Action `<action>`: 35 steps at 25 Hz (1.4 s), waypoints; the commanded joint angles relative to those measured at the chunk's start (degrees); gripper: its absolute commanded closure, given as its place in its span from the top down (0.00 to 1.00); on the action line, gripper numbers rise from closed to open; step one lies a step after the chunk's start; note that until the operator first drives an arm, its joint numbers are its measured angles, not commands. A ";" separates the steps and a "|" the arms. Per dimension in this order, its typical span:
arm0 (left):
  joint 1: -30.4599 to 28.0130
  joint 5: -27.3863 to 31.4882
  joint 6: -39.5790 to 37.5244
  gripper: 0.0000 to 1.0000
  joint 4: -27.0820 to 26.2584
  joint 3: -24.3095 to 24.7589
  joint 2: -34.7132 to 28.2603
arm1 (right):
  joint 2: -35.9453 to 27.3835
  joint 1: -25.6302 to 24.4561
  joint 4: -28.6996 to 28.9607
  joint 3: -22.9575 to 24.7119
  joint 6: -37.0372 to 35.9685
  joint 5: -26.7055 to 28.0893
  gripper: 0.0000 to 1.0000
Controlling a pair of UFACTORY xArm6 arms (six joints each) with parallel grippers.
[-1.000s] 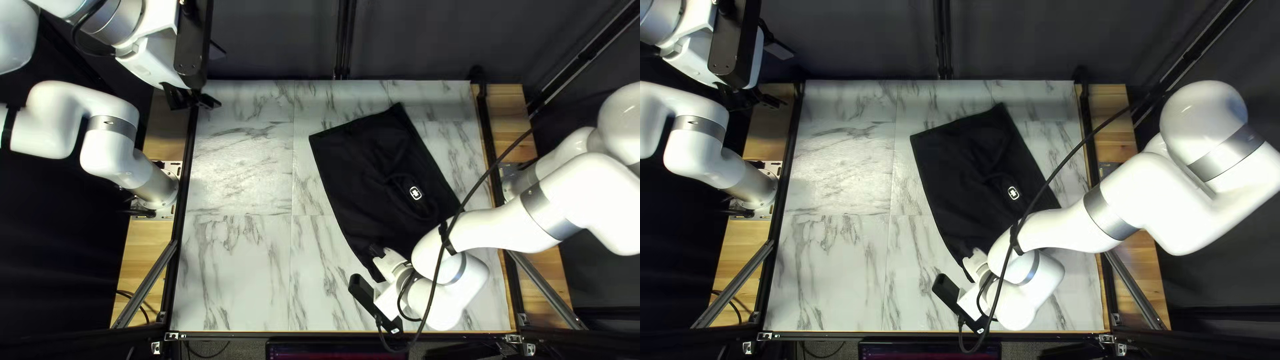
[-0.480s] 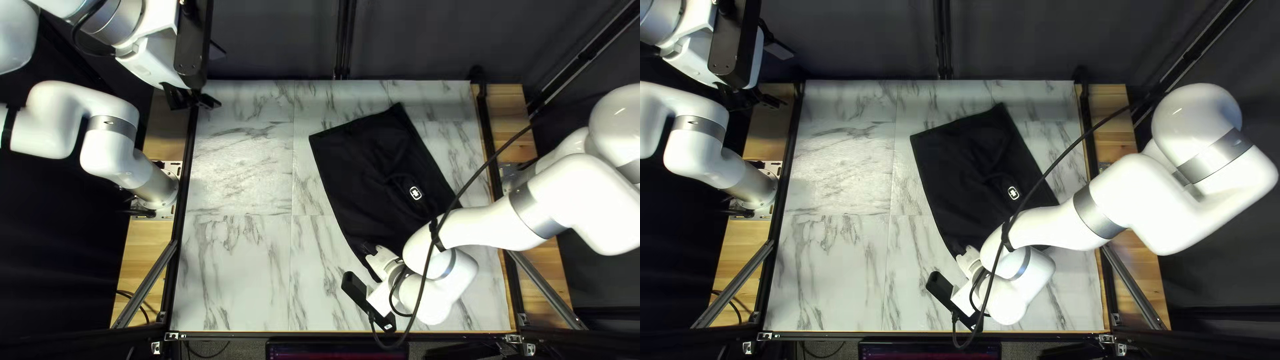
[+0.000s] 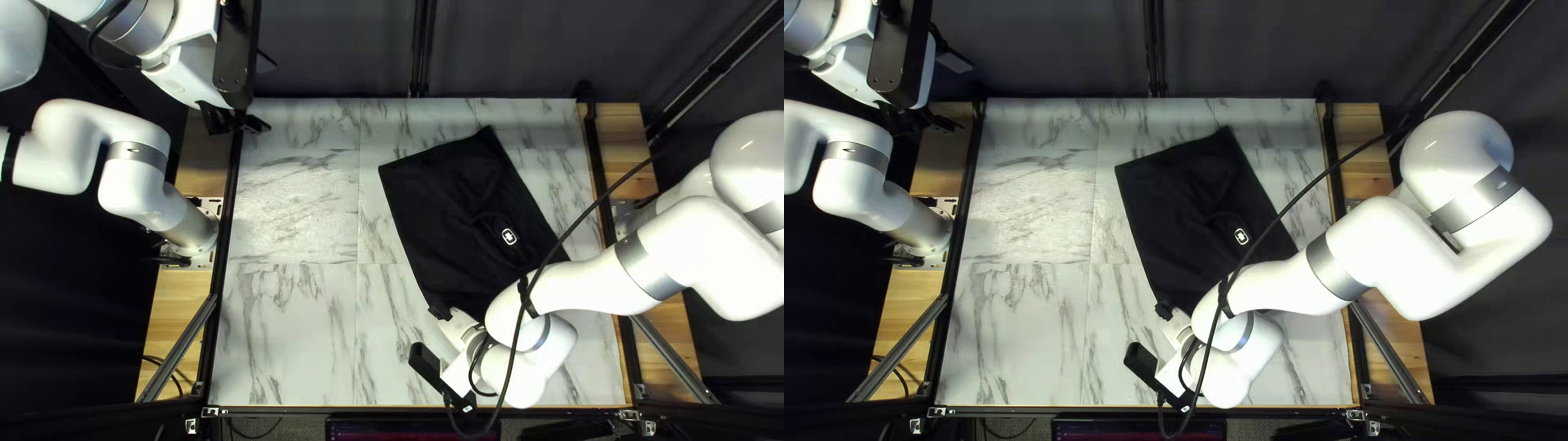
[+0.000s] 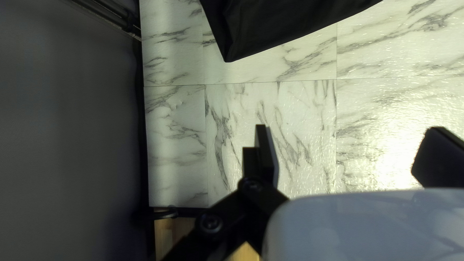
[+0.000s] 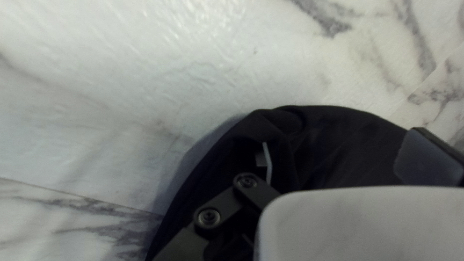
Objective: Fold t-shirt
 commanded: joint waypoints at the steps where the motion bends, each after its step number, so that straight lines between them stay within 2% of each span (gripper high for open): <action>1: 0.00 0.00 0.00 1.00 0.00 0.00 0.00 | -0.05 0.37 -0.31 0.13 0.41 -0.18 0.26; 2: 0.00 0.00 0.00 1.00 0.00 0.00 0.00 | 0.05 0.40 -0.36 0.05 0.46 -0.24 0.01; 3: 0.00 0.00 0.00 1.00 0.00 0.00 0.00 | 0.32 0.39 -0.46 -0.27 0.41 -0.32 0.00; 17: 0.00 0.00 0.00 1.00 0.00 0.00 0.00 | 2.98 0.68 -1.77 -4.72 -0.44 -0.05 0.00; 22: 0.00 0.00 0.00 1.00 0.00 0.00 0.00 | 5.33 0.08 -2.37 -8.56 -1.97 0.07 0.01; 28: 0.00 0.00 0.00 1.00 0.00 0.00 0.00 | 9.18 -0.70 -2.96 -15.26 -5.42 0.93 0.03; 33: 0.00 0.00 0.00 1.00 0.00 0.00 0.00 | 11.54 -1.40 -3.49 -18.27 -7.02 0.28 0.04; 35: 0.00 0.00 0.00 1.00 0.00 0.00 0.00 | 12.06 -1.61 -3.59 -19.09 -7.59 0.12 0.07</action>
